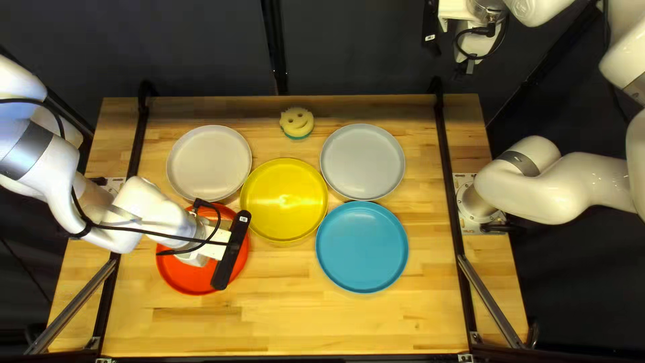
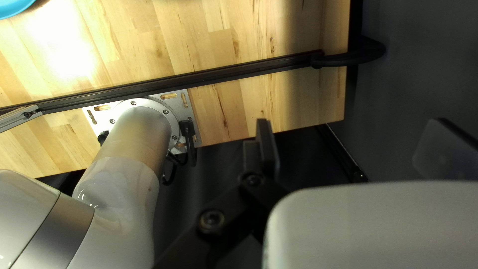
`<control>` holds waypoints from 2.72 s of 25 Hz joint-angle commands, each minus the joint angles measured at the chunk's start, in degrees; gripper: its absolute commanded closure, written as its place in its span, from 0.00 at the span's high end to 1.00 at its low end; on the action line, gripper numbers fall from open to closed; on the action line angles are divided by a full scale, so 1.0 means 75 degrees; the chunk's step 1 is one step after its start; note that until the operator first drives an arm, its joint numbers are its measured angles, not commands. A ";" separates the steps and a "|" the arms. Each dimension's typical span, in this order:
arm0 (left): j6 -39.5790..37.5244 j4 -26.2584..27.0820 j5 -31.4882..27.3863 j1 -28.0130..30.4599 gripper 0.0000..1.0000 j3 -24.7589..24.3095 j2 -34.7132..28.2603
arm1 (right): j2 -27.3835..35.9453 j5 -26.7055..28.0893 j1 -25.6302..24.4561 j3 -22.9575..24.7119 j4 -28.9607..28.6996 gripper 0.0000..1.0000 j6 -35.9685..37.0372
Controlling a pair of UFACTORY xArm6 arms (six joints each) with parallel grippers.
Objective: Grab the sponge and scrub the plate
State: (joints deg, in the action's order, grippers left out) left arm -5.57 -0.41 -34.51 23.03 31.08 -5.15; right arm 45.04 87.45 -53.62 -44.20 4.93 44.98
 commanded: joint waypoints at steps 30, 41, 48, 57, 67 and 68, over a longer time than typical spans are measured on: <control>0.0362 0.0916 0.0040 -0.0018 0.00 -0.0863 -0.0747 | 0.0000 0.0000 0.0000 0.0000 0.0000 1.00 0.0000; 0.0568 0.1084 0.0212 -0.0178 0.00 -0.1140 -0.0929 | 0.0000 0.0000 0.0000 0.0000 0.0000 1.00 0.0000; -0.0033 0.1310 0.0233 0.0562 0.00 -0.0807 -0.0643 | 0.0000 0.0000 0.0000 0.0000 0.0000 1.00 0.0000; -0.1018 0.1415 0.0176 0.1437 0.00 -0.0452 -0.0438 | 0.0000 0.0000 0.0000 0.0000 0.0000 1.00 0.0000; -0.0908 0.1752 0.0404 0.1418 0.00 -0.0937 -0.0675 | 0.0000 0.0000 0.0000 0.0000 0.0000 1.00 0.0000; -0.0759 0.1823 0.0443 0.1314 0.00 -0.1092 -0.0772 | 0.0000 0.0000 0.0000 0.0000 0.0000 1.00 0.0000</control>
State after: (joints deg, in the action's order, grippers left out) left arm -12.71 12.46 -31.78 33.86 24.41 -10.04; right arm 45.04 87.45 -53.62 -44.20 4.93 44.98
